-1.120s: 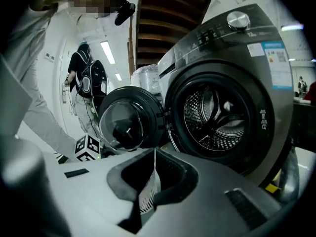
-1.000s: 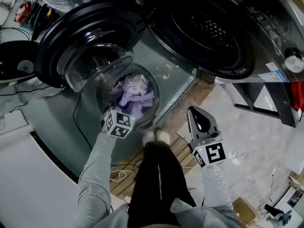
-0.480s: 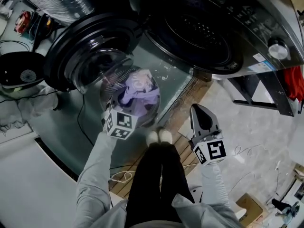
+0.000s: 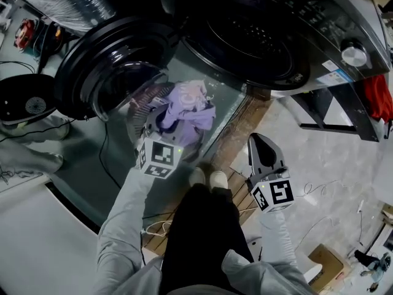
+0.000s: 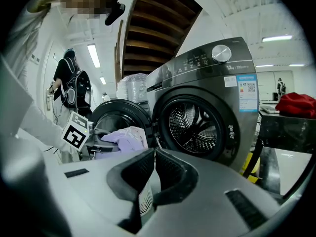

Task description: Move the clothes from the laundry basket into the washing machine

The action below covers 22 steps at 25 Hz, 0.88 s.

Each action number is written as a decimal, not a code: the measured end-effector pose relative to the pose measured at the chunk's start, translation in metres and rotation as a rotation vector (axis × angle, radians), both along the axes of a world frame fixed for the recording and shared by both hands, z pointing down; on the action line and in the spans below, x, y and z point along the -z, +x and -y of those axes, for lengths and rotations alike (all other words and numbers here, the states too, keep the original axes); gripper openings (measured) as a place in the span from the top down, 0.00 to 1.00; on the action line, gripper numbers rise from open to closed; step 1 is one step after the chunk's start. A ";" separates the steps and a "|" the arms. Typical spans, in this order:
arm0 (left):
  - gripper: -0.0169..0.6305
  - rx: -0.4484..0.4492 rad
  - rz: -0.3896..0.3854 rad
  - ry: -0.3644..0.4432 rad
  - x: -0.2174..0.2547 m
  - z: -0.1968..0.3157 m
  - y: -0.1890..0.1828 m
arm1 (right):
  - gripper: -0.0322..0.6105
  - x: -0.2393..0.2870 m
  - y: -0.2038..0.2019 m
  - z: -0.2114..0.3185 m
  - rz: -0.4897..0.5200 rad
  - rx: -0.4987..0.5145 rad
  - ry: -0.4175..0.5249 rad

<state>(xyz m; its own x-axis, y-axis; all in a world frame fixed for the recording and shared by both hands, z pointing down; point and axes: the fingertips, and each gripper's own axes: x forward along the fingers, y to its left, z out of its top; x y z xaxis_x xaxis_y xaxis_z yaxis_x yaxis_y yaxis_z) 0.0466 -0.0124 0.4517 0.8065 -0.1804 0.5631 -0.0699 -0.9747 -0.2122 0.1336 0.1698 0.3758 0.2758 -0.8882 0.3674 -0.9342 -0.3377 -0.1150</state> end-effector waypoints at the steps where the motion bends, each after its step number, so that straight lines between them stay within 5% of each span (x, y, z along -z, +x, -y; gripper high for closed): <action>1: 0.78 0.001 -0.014 -0.006 0.002 -0.002 0.004 | 0.91 0.000 0.000 -0.002 -0.001 -0.002 -0.003; 22: 0.78 0.039 -0.222 -0.116 0.008 -0.007 0.153 | 0.91 -0.040 0.069 -0.003 0.013 -0.024 -0.044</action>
